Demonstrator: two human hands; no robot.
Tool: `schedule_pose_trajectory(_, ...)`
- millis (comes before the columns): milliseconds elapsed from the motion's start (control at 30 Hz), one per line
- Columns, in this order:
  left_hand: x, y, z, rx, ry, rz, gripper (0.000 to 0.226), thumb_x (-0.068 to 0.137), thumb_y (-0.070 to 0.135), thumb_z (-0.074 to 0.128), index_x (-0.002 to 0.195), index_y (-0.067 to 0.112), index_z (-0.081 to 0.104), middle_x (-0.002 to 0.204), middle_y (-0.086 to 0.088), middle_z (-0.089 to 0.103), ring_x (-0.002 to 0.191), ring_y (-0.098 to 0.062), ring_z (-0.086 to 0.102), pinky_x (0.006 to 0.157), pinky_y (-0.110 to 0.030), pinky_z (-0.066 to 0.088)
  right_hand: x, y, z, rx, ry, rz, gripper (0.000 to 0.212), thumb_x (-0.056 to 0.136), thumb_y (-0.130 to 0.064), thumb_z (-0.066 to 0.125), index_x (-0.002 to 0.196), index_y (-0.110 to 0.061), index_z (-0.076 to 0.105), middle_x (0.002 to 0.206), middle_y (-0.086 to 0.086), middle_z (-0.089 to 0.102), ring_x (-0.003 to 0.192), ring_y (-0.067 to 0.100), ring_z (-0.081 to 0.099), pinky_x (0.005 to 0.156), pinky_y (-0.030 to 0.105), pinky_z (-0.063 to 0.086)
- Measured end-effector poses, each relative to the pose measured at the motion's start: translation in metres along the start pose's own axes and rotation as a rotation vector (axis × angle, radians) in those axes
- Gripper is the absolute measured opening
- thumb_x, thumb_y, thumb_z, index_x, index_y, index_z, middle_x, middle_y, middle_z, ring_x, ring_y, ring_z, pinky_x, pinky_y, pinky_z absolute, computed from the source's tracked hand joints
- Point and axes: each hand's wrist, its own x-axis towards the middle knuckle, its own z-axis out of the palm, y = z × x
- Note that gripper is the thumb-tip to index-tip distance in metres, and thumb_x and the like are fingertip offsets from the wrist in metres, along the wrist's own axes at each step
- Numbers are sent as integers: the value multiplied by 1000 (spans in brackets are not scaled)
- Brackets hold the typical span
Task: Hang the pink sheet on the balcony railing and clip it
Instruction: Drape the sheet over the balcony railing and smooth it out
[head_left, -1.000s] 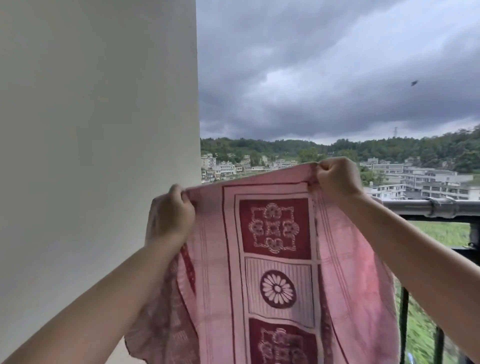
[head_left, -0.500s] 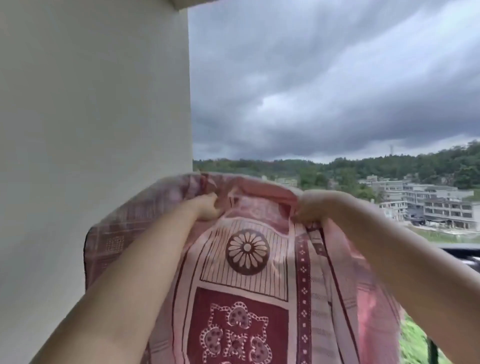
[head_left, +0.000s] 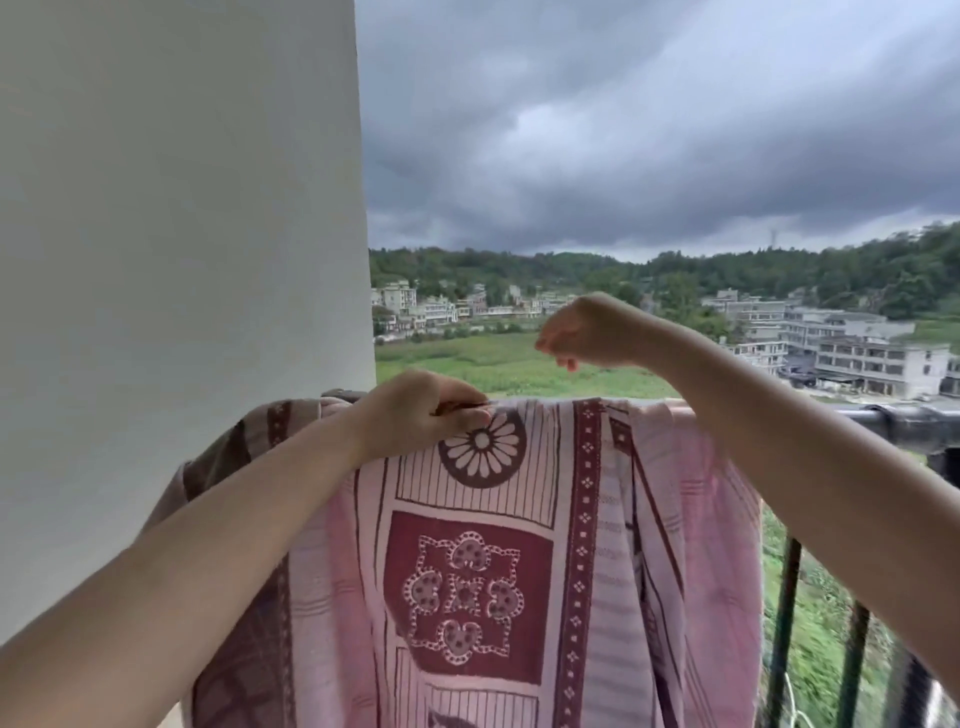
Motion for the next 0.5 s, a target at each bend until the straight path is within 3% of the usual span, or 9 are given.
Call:
schedule_pose_trajectory(100, -5, 10, 2, -33, 53, -39, 34, 93, 22, 46, 126, 15, 52, 123, -8, 62, 110, -14, 56, 86, -19, 48, -39, -1, -4, -141, 172, -53, 27, 90, -22, 49, 100, -4, 66, 95, 16, 71, 77, 18, 64, 83, 27, 51)
schedule_pose_trajectory(200, -6, 16, 7, 75, 37, -54, 34, 96, 18, 40, 129, 19, 49, 124, -13, 61, 112, -26, 59, 90, -33, 54, -93, 12, 18, -314, 526, -63, 37, 82, -35, 50, 77, -3, 68, 73, 11, 72, 67, 23, 66, 73, 32, 53)
schedule_pose_trajectory(300, -8, 27, 14, 173, 127, 9, 46, 89, -5, 39, 127, 19, 51, 136, -12, 50, 125, -29, 49, 97, -40, 50, -141, 21, 53, -427, 814, 148, 29, 68, -29, 73, 71, -4, 59, 65, 12, 63, 62, 26, 59, 62, 35, 48)
schedule_pose_trajectory(367, -8, 39, 21, 302, 216, 75, 56, 83, -15, 39, 125, 19, 54, 141, -9, 45, 132, -28, 40, 106, -42, 42, -162, 26, 77, -405, 820, 322, 52, 54, -29, 84, 78, -4, 45, 73, 17, 58, 66, 28, 56, 62, 36, 47)
schedule_pose_trajectory(433, -7, 51, 30, 399, 262, 147, 55, 84, -13, 39, 128, 18, 51, 131, -10, 54, 125, -27, 45, 105, -41, 42, -179, 28, 98, -266, 767, 490, 68, 53, -39, 83, 94, -3, 43, 89, 19, 57, 80, 30, 56, 72, 37, 45)
schedule_pose_trajectory(500, -7, 63, 39, 431, 298, 155, 52, 86, -11, 36, 129, 14, 50, 118, -13, 62, 113, -29, 53, 97, -40, 48, -188, 24, 118, 3, 534, 710, 75, 61, -48, 75, 111, -3, 42, 101, 11, 58, 88, 26, 56, 78, 35, 44)
